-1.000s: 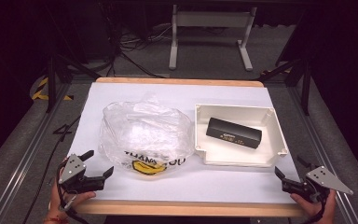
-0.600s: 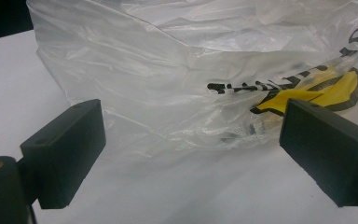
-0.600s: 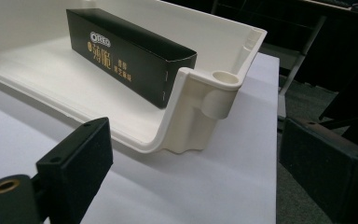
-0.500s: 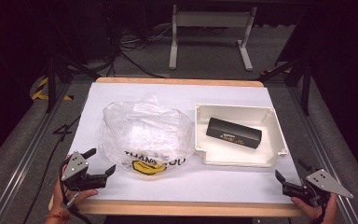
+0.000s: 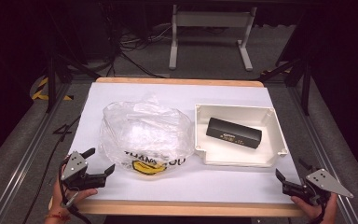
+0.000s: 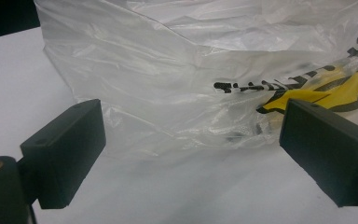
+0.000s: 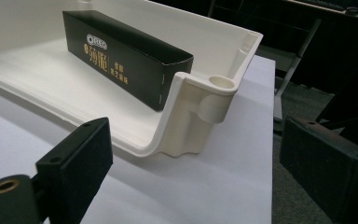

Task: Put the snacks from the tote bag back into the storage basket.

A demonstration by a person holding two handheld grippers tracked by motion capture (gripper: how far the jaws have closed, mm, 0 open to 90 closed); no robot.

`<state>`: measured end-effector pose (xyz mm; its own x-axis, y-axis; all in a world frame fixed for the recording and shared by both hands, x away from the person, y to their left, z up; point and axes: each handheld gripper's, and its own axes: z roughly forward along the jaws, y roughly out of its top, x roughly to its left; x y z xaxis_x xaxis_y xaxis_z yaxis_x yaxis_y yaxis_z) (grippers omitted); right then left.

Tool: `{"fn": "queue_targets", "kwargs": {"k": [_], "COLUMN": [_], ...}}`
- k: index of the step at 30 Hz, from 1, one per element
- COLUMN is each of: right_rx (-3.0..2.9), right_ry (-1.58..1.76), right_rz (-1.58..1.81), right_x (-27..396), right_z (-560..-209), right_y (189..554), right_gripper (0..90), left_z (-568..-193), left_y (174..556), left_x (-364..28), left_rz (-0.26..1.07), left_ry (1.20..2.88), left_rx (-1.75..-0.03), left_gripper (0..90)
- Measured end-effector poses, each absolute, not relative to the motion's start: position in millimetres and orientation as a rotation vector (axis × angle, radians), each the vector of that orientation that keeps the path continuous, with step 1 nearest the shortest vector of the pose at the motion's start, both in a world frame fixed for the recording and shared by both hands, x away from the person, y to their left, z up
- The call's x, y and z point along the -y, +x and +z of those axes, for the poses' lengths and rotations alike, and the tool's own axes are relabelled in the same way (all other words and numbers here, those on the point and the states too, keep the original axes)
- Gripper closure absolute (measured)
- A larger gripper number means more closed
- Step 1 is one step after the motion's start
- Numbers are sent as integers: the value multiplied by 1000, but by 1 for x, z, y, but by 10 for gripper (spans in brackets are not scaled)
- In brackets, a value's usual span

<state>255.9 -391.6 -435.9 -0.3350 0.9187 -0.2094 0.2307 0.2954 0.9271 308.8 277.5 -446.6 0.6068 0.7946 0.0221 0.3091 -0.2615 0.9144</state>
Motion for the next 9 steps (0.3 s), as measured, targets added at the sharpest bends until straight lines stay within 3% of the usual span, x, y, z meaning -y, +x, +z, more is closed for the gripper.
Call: {"fn": "queue_targets", "kwargs": {"k": [9], "right_rx": [-1761], "right_ry": [1048], "right_rz": [1085], "right_x": [393], "right_z": [-436], "right_y": [256], "right_gripper": [104], "left_z": [-447], "left_y": [311], "left_x": [-276], "left_rz": [603], "left_ry": [1834], "left_rx": [-899], "left_gripper": [78]}}
